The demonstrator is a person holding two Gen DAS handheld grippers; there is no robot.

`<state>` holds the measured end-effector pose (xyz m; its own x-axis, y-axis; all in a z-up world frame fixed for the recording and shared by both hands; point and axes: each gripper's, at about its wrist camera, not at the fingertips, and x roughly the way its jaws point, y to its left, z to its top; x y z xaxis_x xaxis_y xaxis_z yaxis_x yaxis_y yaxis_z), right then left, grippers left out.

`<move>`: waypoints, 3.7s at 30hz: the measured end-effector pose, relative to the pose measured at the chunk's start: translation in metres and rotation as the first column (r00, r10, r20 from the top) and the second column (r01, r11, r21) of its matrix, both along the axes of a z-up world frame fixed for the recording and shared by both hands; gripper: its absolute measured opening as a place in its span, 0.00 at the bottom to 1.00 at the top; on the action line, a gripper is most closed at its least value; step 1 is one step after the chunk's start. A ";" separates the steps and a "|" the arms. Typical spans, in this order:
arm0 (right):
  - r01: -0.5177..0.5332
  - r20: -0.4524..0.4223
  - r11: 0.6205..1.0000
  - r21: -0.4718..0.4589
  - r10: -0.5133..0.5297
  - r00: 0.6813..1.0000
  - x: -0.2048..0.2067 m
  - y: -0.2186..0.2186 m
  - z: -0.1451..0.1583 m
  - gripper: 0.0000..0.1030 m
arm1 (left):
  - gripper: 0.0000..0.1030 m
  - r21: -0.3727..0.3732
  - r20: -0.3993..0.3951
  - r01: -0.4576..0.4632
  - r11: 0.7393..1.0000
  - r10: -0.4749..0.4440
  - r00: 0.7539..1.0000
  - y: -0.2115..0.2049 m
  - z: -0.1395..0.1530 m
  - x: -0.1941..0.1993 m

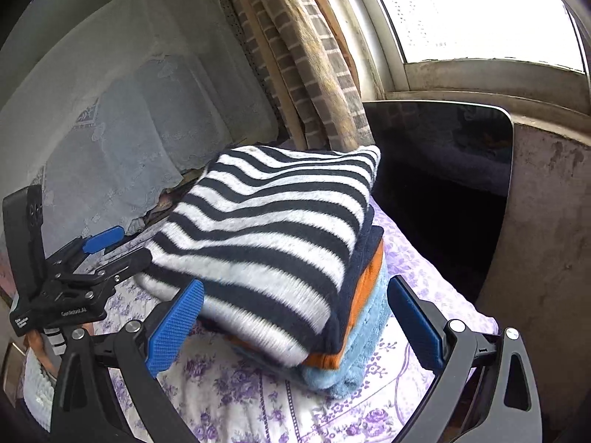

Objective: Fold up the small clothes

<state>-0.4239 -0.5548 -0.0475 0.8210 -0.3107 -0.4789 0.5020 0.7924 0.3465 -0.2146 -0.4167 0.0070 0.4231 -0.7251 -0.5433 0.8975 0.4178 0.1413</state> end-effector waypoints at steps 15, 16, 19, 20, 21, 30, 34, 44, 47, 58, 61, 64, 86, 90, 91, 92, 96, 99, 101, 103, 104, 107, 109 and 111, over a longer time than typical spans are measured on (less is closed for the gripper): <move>0.083 -0.002 0.996 -0.043 -0.083 0.997 -0.041 0.077 0.028 0.97 | 0.96 -0.016 0.061 -0.023 1.000 0.024 0.998 0.059 0.009 -0.042; 0.080 0.005 0.996 -0.035 -0.080 0.997 -0.043 0.079 0.031 0.97 | 0.96 -0.018 0.071 -0.028 0.999 0.029 0.997 0.062 0.010 -0.046; 0.099 0.005 0.995 -0.020 -0.099 0.995 -0.051 0.090 0.043 0.97 | 0.96 -0.027 0.072 -0.040 0.999 0.042 0.996 0.073 0.015 -0.053; 0.112 -0.008 0.993 -0.024 -0.112 0.994 -0.053 0.094 0.046 0.97 | 0.96 -0.032 0.064 -0.046 0.998 0.048 0.997 0.077 0.018 -0.054; 0.128 -0.035 0.991 -0.032 -0.129 0.991 -0.053 0.098 0.050 0.97 | 0.96 -0.039 0.053 -0.053 0.998 0.055 0.997 0.081 0.021 -0.054; 0.073 -0.080 0.986 -0.148 -0.086 0.993 -0.051 0.132 0.069 0.97 | 0.96 -0.049 0.014 -0.098 0.994 0.099 0.995 0.098 0.039 -0.057; 0.054 -0.094 0.986 -0.156 -0.069 0.993 -0.046 0.135 0.069 0.97 | 0.96 -0.036 0.023 -0.095 0.995 0.095 0.995 0.096 0.041 -0.063; 0.046 -0.092 0.989 -0.139 -0.060 0.994 -0.042 0.126 0.066 0.97 | 0.96 -0.018 0.032 -0.076 0.997 0.076 0.997 0.086 0.043 -0.072; 0.044 -0.093 0.991 -0.124 -0.056 0.994 -0.040 0.123 0.064 0.97 | 0.96 -0.016 0.021 -0.074 0.997 0.074 0.997 0.085 0.043 -0.071; 0.039 -0.085 0.993 -0.113 -0.049 0.995 -0.039 0.122 0.063 0.97 | 0.96 -0.003 0.019 -0.084 0.997 0.084 0.996 0.082 0.041 -0.069; 0.035 -0.084 0.993 -0.112 -0.044 0.995 -0.038 0.123 0.063 0.97 | 0.96 0.003 0.019 -0.083 0.997 0.083 0.996 0.080 0.039 -0.069; 0.029 -0.085 0.993 -0.111 -0.038 0.996 -0.036 0.123 0.064 0.97 | 0.96 0.007 0.017 -0.082 0.997 0.082 0.996 0.079 0.039 -0.069; 0.017 -0.078 0.996 -0.086 -0.023 0.997 -0.035 0.120 0.060 0.97 | 0.96 0.027 0.012 -0.077 0.997 0.076 0.997 0.070 0.033 -0.071; 0.017 -0.076 0.996 -0.084 -0.024 0.997 -0.035 0.120 0.060 0.97 | 0.96 0.031 0.011 -0.075 0.997 0.074 0.997 0.069 0.032 -0.071; 0.017 -0.075 0.996 -0.082 -0.023 0.997 -0.035 0.119 0.060 0.97 | 0.96 0.032 0.012 -0.075 0.997 0.075 0.997 0.068 0.032 -0.071; 0.017 -0.074 0.997 -0.081 -0.024 0.997 -0.034 0.119 0.060 0.97 | 0.96 0.032 0.010 -0.075 0.997 0.075 0.997 0.068 0.032 -0.071; 0.016 -0.076 0.996 -0.083 -0.022 0.997 -0.034 0.118 0.060 0.97 | 0.96 0.036 0.008 -0.074 0.997 0.074 0.997 0.067 0.030 -0.072; 0.016 -0.075 0.996 -0.083 -0.022 0.997 -0.034 0.117 0.060 0.97 | 0.96 0.039 0.005 -0.068 0.997 0.068 0.998 0.065 0.030 -0.071; 0.016 -0.073 0.997 -0.081 -0.022 0.997 -0.034 0.118 0.060 0.97 | 0.95 0.037 -0.004 -0.054 0.998 0.054 0.999 0.064 0.029 -0.071; 0.015 -0.073 0.997 -0.080 -0.021 0.997 -0.034 0.117 0.060 0.97 | 0.95 0.020 -0.013 -0.046 0.999 0.046 0.999 0.067 0.030 -0.071; 0.016 -0.071 0.997 -0.080 -0.022 0.997 -0.034 0.117 0.060 0.97 | 0.95 0.017 -0.015 -0.046 0.999 0.046 0.999 0.067 0.030 -0.070; 0.021 -0.070 0.997 -0.077 -0.026 0.997 -0.035 0.118 0.060 0.97 | 0.95 0.020 -0.006 -0.045 0.999 0.045 0.999 0.066 0.031 -0.071; 0.020 -0.069 0.997 -0.078 -0.026 0.997 -0.034 0.119 0.060 0.97 | 0.95 0.019 0.006 -0.059 0.998 0.059 0.998 0.066 0.032 -0.072; 0.019 -0.070 0.997 -0.079 -0.024 0.997 -0.034 0.117 0.060 0.97 | 0.96 0.020 0.014 -0.057 0.998 0.057 0.998 0.066 0.033 -0.073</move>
